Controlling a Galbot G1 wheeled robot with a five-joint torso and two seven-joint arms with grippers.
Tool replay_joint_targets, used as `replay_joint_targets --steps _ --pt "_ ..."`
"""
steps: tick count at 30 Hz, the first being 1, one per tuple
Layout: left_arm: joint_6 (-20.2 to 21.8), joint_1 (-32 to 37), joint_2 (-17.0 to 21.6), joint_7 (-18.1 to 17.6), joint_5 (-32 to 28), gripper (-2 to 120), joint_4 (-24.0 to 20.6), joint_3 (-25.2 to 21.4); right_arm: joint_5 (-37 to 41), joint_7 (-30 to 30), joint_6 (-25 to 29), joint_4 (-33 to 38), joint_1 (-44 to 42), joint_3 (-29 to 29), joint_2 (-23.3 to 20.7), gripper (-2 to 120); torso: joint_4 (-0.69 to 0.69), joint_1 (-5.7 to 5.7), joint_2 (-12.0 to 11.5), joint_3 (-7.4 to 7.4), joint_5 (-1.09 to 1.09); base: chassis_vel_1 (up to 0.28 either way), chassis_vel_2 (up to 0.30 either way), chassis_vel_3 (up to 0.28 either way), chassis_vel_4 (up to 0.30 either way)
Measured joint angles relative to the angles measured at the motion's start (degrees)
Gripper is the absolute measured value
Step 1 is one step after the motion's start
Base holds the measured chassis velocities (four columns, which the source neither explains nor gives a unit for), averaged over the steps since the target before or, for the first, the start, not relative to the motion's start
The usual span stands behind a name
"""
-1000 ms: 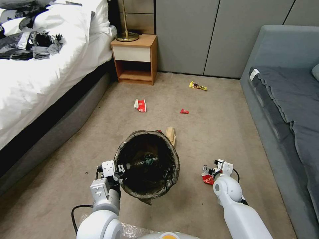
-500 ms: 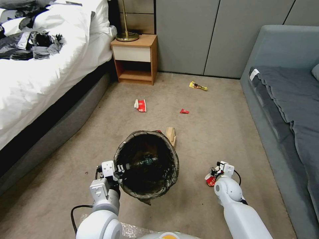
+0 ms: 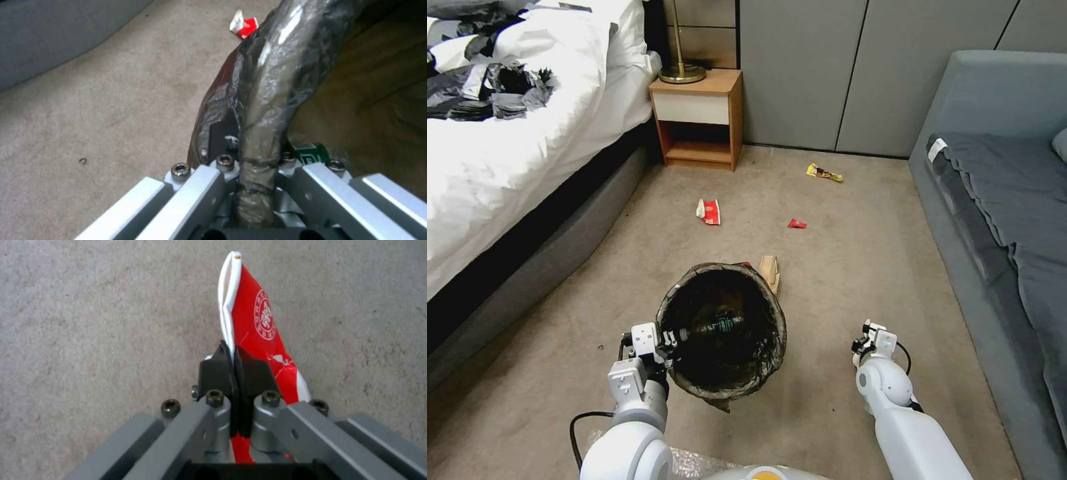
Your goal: Pick up the trash bin, then pick up the garbage from the floor and place it into the trash bin.
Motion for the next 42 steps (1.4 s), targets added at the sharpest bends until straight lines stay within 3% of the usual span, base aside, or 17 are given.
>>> replay_joint_targets --steps 12,14,18,20,22,23,26,27,29,30,32,33,36,42 --pt "0.0 0.1 0.1 0.0 -0.2 0 0.0 0.1 -2.9 0.2 4.1 1.7 -1.0 0.0 -0.2 0 0.0 0.0 0.0 0.0 0.01 0.0 0.0 0.0 0.0" --pt "0.0 0.1 0.1 0.0 -0.3 0 0.0 0.0 -4.6 -0.4 6.5 3.4 -1.6 0.0 -0.3 0 0.0 0.0 0.0 0.0 0.01 0.0 0.0 0.0 0.0" --pt "0.2 0.0 0.3 0.0 -0.8 0 0.4 0.1 -10.2 -6.8 19.2 13.6 -5.1 0.0 -1.0 0 0.0 0.0 0.0 0.0 0.0 0.0 0.0 0.0 0.0" --pt "0.2 0.0 0.3 0.0 -0.8 0 0.5 0.1 -10.3 -7.8 20.5 15.9 -5.7 0.0 -1.1 0 0.0 0.0 0.0 0.0 0.01 0.0 0.0 0.0 0.0" --pt "0.3 -0.1 0.4 0.0 -0.9 0 0.7 0.1 -10.1 -12.0 25.8 25.0 -8.0 0.0 -1.5 0 0.0 0.0 0.0 0.0 -0.01 0.0 0.0 0.0 0.0" --pt "0.3 -0.1 0.4 0.0 -0.9 0 0.7 0.1 -10.1 -12.0 25.8 25.0 -8.0 0.0 -1.5 0 0.0 0.0 0.0 0.0 -0.01 0.0 0.0 0.0 0.0" --pt "0.4 -0.1 0.4 0.0 -1.0 0 1.0 0.4 -8.7 -20.7 33.5 36.5 -11.4 -0.9 -2.2 0 0.0 0.0 0.0 0.0 -0.01 0.0 0.0 0.0 0.0" --pt "0.4 -0.1 0.4 0.0 -1.0 0 1.0 0.4 -8.7 -20.7 33.5 36.5 -11.4 -0.9 -2.2 0 0.0 0.0 0.0 0.0 -0.01 0.0 0.0 0.0 0.0" --pt "0.4 -0.1 0.5 0.0 -1.0 0 1.2 0.5 -6.8 -28.1 37.6 43.1 -13.9 -2.2 -2.8 0 0.0 0.0 0.0 -0.01 -0.01 0.0 0.0 0.0 0.0" --pt "0.4 -0.1 0.5 0.0 -1.0 0 1.2 0.5 -6.8 -28.1 37.6 43.1 -13.9 -2.2 -2.8 0 0.0 0.0 0.0 -0.01 -0.01 0.0 0.0 0.0 0.0" --pt "0.4 -0.1 0.6 0.0 -1.0 0 1.4 0.6 -5.0 -36.4 40.4 47.7 -17.0 -3.9 -3.6 0 0.0 0.0 0.0 0.0 0.0 0.0 0.0 0.0 0.0" --pt "0.4 -0.1 0.6 0.0 -1.0 0 1.4 0.6 -5.0 -36.4 40.4 47.7 -17.0 -3.9 -3.6 0 0.0 0.0 0.0 0.0 0.0 0.0 0.0 0.0 0.0" --pt "0.5 -0.1 0.7 0.0 -1.2 0 1.5 0.7 -3.7 -48.7 41.8 50.3 -21.0 -6.1 -5.4 0 -0.01 0.0 0.0 0.0 0.0 0.0 0.0 0.0 0.0" --pt "0.7 -0.2 0.8 0.0 -1.3 0 1.7 0.9 -3.9 -55.4 41.8 47.7 -22.3 -8.6 -8.2 0 0.01 0.0 0.0 0.0 0.01 0.0 0.0 0.0 0.0"
